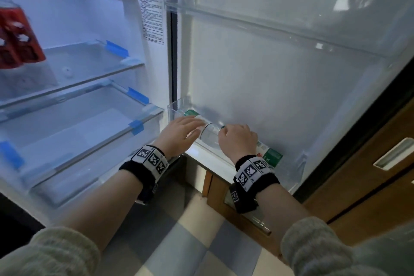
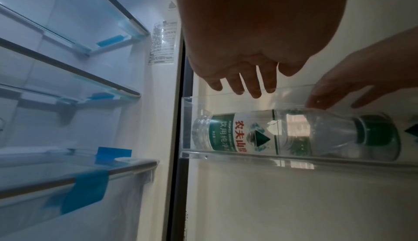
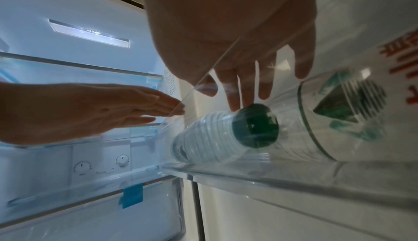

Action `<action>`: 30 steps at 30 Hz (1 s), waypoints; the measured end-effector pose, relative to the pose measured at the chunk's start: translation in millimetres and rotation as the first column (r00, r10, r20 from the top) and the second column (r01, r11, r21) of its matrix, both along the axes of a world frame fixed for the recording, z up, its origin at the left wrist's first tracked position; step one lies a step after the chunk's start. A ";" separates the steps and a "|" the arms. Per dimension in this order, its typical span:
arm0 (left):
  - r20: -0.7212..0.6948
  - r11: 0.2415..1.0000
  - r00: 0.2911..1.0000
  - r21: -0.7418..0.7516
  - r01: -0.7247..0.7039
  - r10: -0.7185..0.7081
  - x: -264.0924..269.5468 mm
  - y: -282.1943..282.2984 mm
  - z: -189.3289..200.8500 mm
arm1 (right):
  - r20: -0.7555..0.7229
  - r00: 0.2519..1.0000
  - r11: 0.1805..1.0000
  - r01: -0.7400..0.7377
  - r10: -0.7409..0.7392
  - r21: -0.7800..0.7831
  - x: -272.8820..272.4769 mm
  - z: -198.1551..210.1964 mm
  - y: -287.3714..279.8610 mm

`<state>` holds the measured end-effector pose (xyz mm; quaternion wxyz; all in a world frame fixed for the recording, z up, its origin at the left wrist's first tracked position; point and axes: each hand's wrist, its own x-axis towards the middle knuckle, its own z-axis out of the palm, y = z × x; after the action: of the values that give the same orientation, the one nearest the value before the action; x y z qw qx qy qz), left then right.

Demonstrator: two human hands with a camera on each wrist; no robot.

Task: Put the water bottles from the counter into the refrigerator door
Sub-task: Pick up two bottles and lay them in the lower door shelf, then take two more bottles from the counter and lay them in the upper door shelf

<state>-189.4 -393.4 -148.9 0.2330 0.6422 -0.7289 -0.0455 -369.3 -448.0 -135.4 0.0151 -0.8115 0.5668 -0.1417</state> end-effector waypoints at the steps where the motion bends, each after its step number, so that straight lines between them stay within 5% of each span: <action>1: -0.005 1.000 1.000 0.004 -0.012 0.012 2.1 10.8 3.0 | 0.035 0.999 0.998 -0.020 0.022 -0.051 1.7 -0.5 1.1; 6: -0.059 0.997 0.996 -0.049 -0.067 0.065 22.4 79.8 12.3 | 0.234 0.918 0.920 -0.244 0.321 -0.307 51.9 -3.7 42.6; 13: -0.225 0.967 0.943 -0.007 -0.255 0.247 78.7 217.1 5.1 | 0.341 0.619 0.705 -0.584 0.707 -0.402 157.7 -5.8 177.0; 23: -0.239 0.796 0.766 0.057 -0.602 0.596 144.8 420.7 -8.5 | 0.463 0.251 0.436 -0.829 0.850 -0.350 257.3 -24.9 354.7; 30: -0.225 0.569 0.541 0.077 -0.819 0.810 184.5 523.8 -15.4 | 0.396 0.195 0.280 -0.945 0.897 -0.169 324.5 -39.7 431.9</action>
<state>-4.9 130.4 -164.3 0.3236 0.8922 -0.3150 0.0056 -44.8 -16.1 -175.1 0.2627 -0.9330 -0.0431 -0.2420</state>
